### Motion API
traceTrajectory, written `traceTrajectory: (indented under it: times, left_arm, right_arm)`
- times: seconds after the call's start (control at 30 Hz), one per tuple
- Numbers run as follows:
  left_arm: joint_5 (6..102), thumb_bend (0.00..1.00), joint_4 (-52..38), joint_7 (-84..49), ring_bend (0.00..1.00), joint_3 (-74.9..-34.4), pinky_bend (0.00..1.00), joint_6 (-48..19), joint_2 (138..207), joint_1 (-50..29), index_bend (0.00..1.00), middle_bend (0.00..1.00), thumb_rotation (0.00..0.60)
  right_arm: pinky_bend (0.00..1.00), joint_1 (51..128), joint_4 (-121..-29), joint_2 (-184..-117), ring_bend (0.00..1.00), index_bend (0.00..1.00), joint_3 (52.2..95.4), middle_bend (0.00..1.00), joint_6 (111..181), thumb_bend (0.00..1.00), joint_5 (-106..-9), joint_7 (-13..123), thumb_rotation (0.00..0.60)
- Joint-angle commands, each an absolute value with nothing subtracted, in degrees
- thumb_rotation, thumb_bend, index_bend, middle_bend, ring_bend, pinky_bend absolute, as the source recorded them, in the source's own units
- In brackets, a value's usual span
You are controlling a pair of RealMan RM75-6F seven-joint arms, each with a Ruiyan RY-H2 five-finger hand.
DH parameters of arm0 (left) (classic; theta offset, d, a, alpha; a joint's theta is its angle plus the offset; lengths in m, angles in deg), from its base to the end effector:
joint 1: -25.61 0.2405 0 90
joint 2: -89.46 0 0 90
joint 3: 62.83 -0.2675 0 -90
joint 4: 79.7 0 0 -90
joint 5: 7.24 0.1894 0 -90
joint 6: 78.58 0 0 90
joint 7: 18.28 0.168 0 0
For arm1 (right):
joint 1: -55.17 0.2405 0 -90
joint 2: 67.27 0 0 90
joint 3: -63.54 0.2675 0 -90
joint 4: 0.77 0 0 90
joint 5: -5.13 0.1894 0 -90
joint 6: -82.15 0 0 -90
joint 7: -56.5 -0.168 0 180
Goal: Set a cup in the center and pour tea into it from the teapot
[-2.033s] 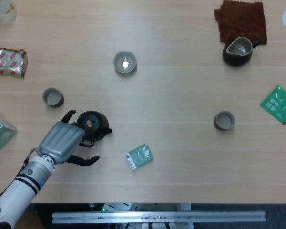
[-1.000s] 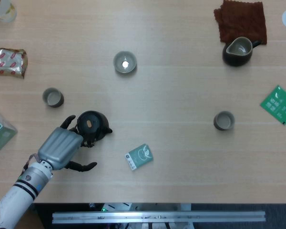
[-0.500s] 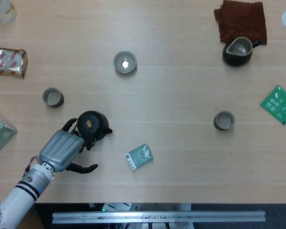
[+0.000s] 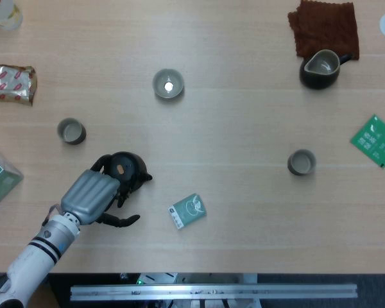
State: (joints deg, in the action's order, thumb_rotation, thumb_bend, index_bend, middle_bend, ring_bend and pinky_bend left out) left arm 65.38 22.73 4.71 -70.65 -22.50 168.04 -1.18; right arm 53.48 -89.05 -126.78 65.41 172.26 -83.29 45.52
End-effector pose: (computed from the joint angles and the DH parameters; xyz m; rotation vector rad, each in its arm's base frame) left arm -0.2276 0.2191 -0.0055 -2.0778 -1.1632 -0.6286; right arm -0.3374 -0.1641 0.2235 1.3042 -0.9272 0.9207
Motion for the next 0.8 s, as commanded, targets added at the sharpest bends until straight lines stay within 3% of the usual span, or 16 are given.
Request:
traceTrajectory:
  times: [0.03,0.27,0.43,0.57,0.8]
  left_arm:
    - [65.1,0.19,22.72,4.67,0.54,-70.31,0.0,-22.79,168.18,-1.4,0.6,0.77,0.238]
    - [63.68,0.19,23.7,5.32,0.63,-69.22,0.0,-23.43,168.15,-2.13,0.67,0.84,0.224]
    - [62.56,0.19,24.07,5.32,0.68,-68.29,0.0,-23.51,168.16,-2.54,0.72,0.88,0.126]
    - [61.88,0.18,23.85,4.66,0.71,-67.25,0.0,-23.0,168.55,-2.64,0.76,0.91,0.081]
    - [60.75,0.18,23.73,3.43,0.76,-65.12,0.0,-21.33,169.15,-2.61,0.83,0.96,0.09]
  right_arm:
    - [0.3,53.43,-88.94,-126.83,0.17,0.31,65.46,0.31,172.26,0.22,-83.17,45.4,0.6]
    - [0.3,53.32,-88.58,-126.92,0.17,0.31,65.67,0.31,172.43,0.22,-82.93,45.1,0.6]
    - [0.3,53.23,-88.32,-127.01,0.17,0.31,65.69,0.31,172.39,0.22,-82.78,44.84,0.6]
    - [0.3,53.24,-88.1,-127.1,0.17,0.31,65.75,0.31,172.29,0.22,-82.68,44.62,0.6]
    - [0.3,53.34,-87.94,-127.21,0.17,0.31,65.84,0.31,172.13,0.22,-82.66,44.49,0.6]
